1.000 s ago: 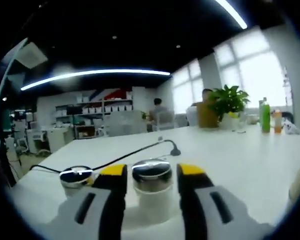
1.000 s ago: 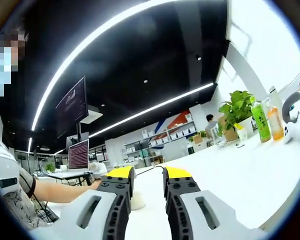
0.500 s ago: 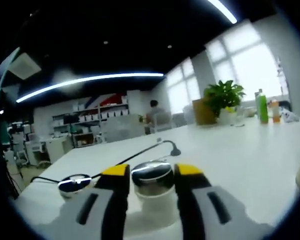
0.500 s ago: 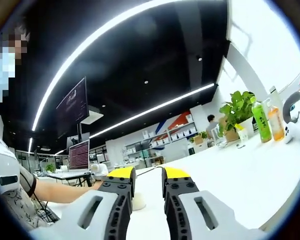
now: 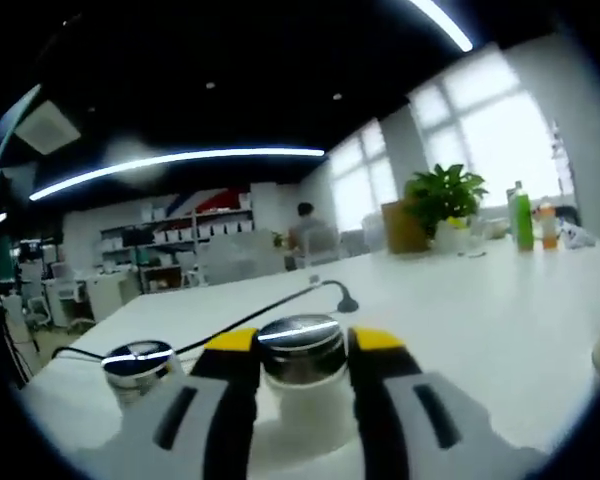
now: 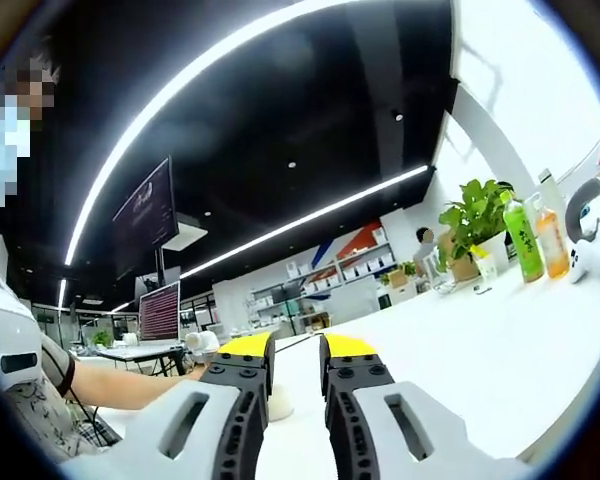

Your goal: Rotate the seasoning bottle until the label or dispensing opening points toward the visible target arrow and the bottle remains upright within the marked orientation range

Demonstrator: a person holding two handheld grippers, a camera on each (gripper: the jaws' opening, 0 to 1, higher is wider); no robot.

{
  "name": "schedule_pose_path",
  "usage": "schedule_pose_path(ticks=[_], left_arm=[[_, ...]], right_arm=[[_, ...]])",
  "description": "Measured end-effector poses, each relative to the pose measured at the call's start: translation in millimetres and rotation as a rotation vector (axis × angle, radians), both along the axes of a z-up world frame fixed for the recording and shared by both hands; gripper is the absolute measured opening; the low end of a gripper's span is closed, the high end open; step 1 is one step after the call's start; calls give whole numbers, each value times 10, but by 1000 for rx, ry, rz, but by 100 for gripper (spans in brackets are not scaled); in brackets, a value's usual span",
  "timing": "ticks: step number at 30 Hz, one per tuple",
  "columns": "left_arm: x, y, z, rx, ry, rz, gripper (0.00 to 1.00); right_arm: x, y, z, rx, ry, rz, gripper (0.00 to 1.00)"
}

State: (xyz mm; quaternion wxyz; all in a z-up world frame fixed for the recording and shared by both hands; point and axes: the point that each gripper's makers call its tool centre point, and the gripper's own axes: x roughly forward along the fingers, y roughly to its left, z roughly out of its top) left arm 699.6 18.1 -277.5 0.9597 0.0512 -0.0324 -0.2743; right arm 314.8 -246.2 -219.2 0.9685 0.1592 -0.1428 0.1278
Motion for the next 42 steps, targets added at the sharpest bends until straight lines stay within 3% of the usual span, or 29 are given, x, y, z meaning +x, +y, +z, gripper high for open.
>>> schedule_pose_path(ticks=[17,22,27,31,35,42], left_arm=[[-159,-31,-28,-7,59,-21,34],[-345,-82,-29,23,56,-47,34],[-554,-88,70,-10,66,-76,34],[-603,-54,164,31,31,-77,34],[-672,56,230,24,30,-77,34],[-1068,161,225,-17,43,-95,34]], right_arm=[[55,45,31,4,-9,20,15],[93,65,84,14,-26,50,15],[159,97,111,34,-37,97,15],[197,150,124,28,-42,136,15],[218,218,168,30,-58,182,15],[280,278,204,41,-75,243,15]])
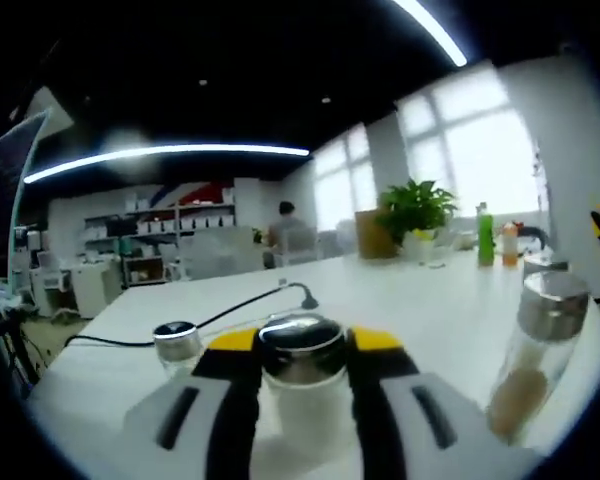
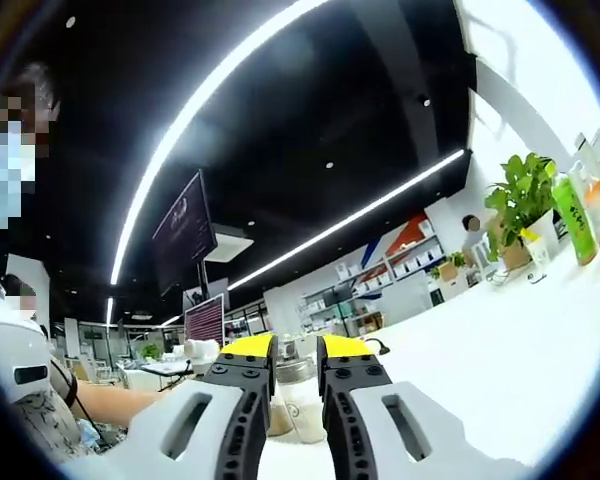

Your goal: Rotate the seasoning bottle until the label or dispensing opening points toward the visible target arrow and the bottle remains upright within the marked orientation range

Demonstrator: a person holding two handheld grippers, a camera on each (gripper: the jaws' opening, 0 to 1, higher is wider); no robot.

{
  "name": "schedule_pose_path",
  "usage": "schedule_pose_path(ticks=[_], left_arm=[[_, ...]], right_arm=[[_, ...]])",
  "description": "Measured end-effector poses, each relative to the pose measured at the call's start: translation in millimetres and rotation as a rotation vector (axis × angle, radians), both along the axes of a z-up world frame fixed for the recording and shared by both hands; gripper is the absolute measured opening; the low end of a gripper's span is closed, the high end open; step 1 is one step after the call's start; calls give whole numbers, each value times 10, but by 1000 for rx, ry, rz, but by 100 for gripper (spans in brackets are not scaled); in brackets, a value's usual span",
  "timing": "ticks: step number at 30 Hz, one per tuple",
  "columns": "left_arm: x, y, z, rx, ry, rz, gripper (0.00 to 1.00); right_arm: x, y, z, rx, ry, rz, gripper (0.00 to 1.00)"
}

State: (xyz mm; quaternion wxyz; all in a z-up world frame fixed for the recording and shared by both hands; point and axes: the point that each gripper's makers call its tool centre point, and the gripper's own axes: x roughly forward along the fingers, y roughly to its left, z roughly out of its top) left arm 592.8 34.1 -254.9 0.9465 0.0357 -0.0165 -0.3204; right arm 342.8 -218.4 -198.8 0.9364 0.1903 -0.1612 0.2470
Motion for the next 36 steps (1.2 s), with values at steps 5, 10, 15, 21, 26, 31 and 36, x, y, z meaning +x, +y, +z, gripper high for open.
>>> schedule_pose_path(ticks=[5,10,15,21,26,31,36], left_arm=[[-188,56,-25,-48,34,-21,34],[-416,108,-78,-45,39,-21,34],[-704,73,-68,-71,59,-49,34],[-952,-80,-87,-23,37,-69,34],[-985,-100,-229,-23,71,-60,34],[-1106,-51,-210,12,48,-74,35],[-1122,-6,-276,34,20,-41,35]], right_arm=[[49,44,12,8,-5,33,15],[50,100,84,26,-38,80,15],[115,156,117,52,-58,130,15],[177,257,83,64,-41,191,14],[169,292,157,70,-67,212,14],[173,407,181,89,-76,264,14],[160,502,168,77,-74,293,14]])
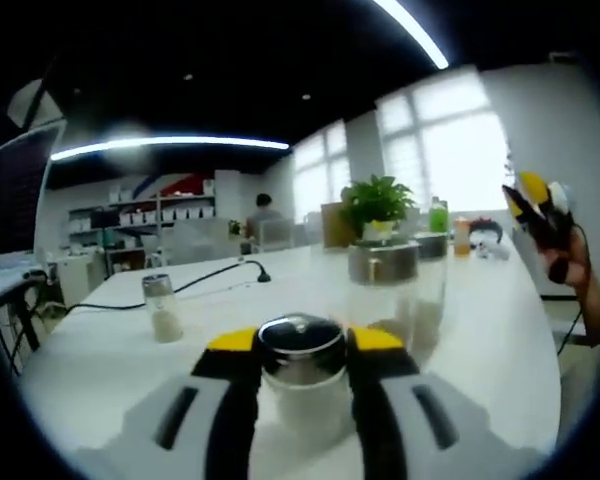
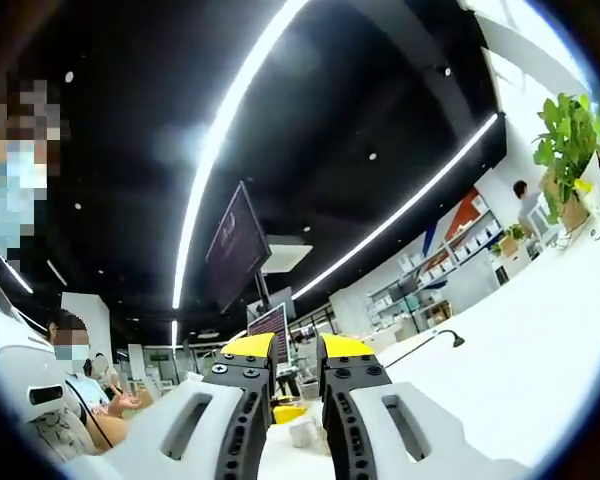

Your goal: Rotate the seasoning bottle until the label or dispensing opening points toward the visible target arrow and the bottle remains upright within the marked orientation range

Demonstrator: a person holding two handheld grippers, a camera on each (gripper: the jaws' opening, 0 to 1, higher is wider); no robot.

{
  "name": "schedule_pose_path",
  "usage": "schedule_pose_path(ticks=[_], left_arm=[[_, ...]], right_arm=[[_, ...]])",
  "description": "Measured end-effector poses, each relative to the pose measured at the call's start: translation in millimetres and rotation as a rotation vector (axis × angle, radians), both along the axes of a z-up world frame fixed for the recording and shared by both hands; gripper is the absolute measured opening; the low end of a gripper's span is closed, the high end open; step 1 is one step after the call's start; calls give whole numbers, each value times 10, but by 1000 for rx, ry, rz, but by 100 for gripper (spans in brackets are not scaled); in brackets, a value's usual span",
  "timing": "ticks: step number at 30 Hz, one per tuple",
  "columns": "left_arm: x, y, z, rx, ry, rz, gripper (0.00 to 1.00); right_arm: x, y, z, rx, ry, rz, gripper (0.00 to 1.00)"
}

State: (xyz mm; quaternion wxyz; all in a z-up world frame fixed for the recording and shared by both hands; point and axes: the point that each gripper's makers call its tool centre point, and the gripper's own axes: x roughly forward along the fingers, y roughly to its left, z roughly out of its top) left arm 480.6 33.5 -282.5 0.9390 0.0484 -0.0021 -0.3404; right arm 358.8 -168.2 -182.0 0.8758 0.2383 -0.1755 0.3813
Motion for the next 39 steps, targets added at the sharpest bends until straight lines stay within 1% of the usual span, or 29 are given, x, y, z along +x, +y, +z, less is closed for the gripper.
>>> schedule_pose_path(ticks=[1,2,4,5,6,7,9,10,12,13,14,15,17,19,21,22,24,25,27,29,30,31,33,35,39], left_arm=[[-11,7,-2,-8,6,7,35],[-28,-8,-8,-13,9,7,35],[-53,-50,-12,5,2,13,35],[-46,-43,-17,0,11,21,36],[2,16,1,-5,19,18,36],[10,23,1,-6,29,8,36],[14,35,-8,13,43,1,36],[-21,41,-4,35,42,11,37],[-40,94,37,46,27,25,48],[-50,132,75,30,26,32,55],[-110,103,122,12,17,25,58],[-158,101,163,-18,24,14,58],[-172,226,269,-69,26,10,55],[-174,336,423,-125,2,20,53],[-182,415,528,-182,16,23,50],[-191,435,531,-189,39,14,47],[-258,367,465,-174,95,-51,42],[-266,350,436,-166,103,-60,42],[-252,317,383,-147,95,-53,42],[-221,276,294,-115,101,-46,43],[-217,247,243,-86,109,-59,43],[-199,234,222,-76,114,-62,43],[-160,247,226,-78,108,-52,44],[-132,244,243,-97,112,-50,46],[-103,186,228,-93,115,-59,45]], right_arm=[[-4,2,7,7,0,1,14],[-9,-10,36,34,-5,-2,14],[-31,-8,51,74,-10,8,14],[-35,11,37,76,-9,15,14],[-35,36,24,73,-6,21,14],[-33,63,-1,61,0,26,14],[-37,77,-32,41,5,21,14],[-52,67,-36,40,3,17,14],[-69,41,-34,49,0,14,14],[-74,33,-35,54,1,13,14],[-79,32,-39,57,3,10,14],[-81,35,-45,56,5,8,14],[-98,54,-58,49,9,5,14],[-122,57,-60,46,5,-2,14],[-149,50,-48,47,-7,-10,14],[-159,48,-45,46,-10,-12,13],[-167,36,-49,45,-12,-20,13],[-163,30,-54,47,-10,-24,13],[-153,15,-86,54,3,-33,13],[-140,17,-127,51,21,-39,13],[-138,21,-142,47,27,-42,13],[-145,29,-149,43,30,-43,13],[-182,44,-139,35,22,-41,13],[-217,50,-131,25,13,-45,12],[-235,-16,-162,29,17,-83,11]])
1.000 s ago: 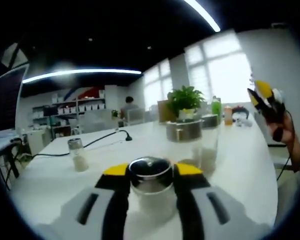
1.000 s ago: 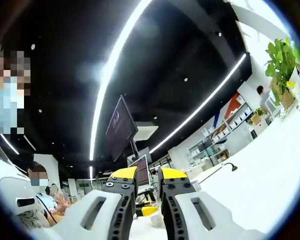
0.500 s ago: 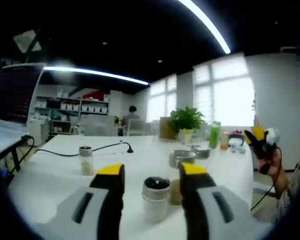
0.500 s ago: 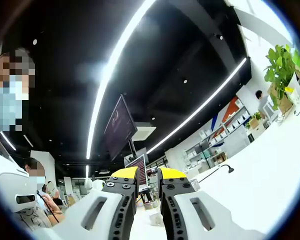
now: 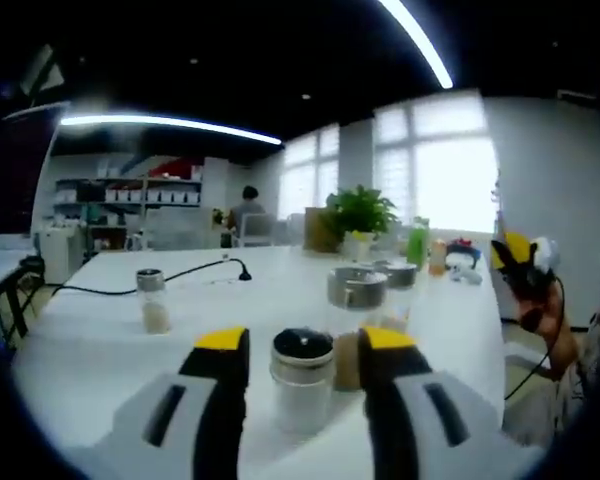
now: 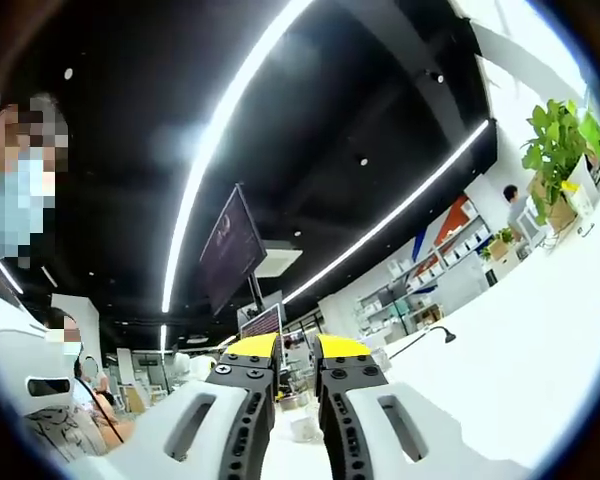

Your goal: Rotate the seasoning bottle until the label or dispensing opening points toward the visible target arrow and the bottle remains upright within the marked orientation range

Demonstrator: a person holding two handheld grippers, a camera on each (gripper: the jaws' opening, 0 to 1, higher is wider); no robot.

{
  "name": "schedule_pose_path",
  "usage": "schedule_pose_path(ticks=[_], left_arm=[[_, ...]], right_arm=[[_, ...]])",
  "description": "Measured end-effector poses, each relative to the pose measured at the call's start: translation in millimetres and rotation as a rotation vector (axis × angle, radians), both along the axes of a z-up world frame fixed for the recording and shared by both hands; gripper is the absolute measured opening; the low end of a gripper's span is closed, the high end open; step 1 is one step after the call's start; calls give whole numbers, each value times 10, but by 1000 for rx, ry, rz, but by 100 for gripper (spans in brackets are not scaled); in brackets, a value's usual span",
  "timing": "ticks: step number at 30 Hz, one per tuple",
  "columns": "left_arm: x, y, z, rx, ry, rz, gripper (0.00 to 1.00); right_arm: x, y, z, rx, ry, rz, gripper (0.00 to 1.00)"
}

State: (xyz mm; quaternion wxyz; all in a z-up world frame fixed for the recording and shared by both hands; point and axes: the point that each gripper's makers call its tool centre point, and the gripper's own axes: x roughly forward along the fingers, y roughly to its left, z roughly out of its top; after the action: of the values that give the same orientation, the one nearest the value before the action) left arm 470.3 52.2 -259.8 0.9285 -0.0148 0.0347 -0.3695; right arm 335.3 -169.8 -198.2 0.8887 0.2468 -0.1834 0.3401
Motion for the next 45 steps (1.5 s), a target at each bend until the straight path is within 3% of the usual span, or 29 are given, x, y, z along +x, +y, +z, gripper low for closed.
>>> schedule_pose_path(ticks=[3,7,13,17,20,26,33,35,37,45], left_arm=[[0,-62,18,1,-18,-18,43],[42,-37,-78,89,-41,2,43],[91,-67,-70,60,-45,-22,43],[101,-96,2,40,-90,-30,34],[119,-101,-10,38,-75,-48,35],[93,-113,-78,92,-92,-33,40],[159,-93,-128,58,-72,6,41],[135,-127,-127,61,-70,-15,34],[134,-154,-119,75,-91,-23,33],[175,-130,-117,51,-81,-72,33]], right_arm=[[-34,-35,-1,2,3,-19,8],[-97,-58,14,-16,-6,-49,7],[-175,-144,-2,-3,1,-99,8],[-224,-172,1,-4,2,-133,8],[-246,-154,24,-9,-2,-148,8],[-204,-24,11,-39,6,-133,8],[-175,24,-53,-35,21,-105,9],[-168,14,-58,-32,24,-106,9],[-167,1,-55,-29,24,-110,9],[-183,-20,-30,-31,16,-120,9]])
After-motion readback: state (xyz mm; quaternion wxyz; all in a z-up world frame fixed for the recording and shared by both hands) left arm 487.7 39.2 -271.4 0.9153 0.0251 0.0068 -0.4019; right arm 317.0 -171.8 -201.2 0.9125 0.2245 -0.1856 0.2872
